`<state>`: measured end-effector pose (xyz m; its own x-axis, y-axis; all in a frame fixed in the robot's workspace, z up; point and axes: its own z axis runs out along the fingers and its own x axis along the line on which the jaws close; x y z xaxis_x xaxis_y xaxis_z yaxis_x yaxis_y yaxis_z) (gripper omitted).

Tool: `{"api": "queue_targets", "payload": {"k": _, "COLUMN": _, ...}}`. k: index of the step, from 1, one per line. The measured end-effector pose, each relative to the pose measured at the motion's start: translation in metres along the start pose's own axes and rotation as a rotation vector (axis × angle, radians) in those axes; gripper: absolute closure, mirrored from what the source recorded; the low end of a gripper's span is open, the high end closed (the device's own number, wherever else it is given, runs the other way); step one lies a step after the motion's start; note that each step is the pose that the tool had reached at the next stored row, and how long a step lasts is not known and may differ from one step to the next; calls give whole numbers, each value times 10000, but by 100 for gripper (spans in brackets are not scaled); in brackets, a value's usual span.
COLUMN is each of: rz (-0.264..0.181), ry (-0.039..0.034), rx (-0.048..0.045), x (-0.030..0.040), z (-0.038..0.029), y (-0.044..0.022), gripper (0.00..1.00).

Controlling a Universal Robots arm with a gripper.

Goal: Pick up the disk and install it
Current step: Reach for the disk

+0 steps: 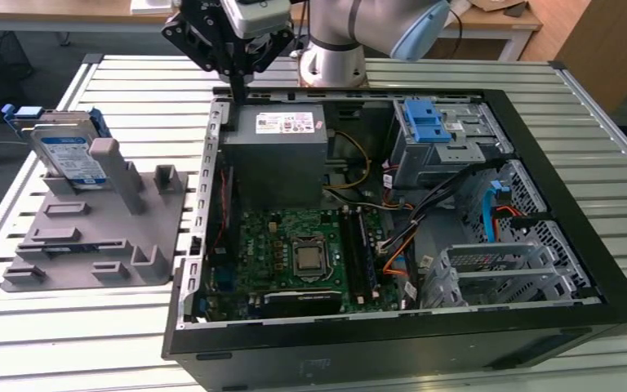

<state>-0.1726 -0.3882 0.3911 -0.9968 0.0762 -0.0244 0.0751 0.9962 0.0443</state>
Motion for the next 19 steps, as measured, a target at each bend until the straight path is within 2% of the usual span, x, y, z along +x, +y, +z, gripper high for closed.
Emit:
{"api": "queue_targets", "payload": {"k": 2, "rz": 0, "ry": 0, "rx": 0, "x": 0, "z": 0, "y": 0, "gripper": 89}}
{"api": "queue_targets", "payload": {"k": 3, "rz": 0, "ry": 0, "rx": 0, "x": 108, "z": 2, "y": -8, "gripper": 89}}
{"api": "queue_targets", "payload": {"k": 19, "rz": 0, "ry": -1, "rx": 0, "x": 145, "z": 3, "y": -11, "gripper": 89}}
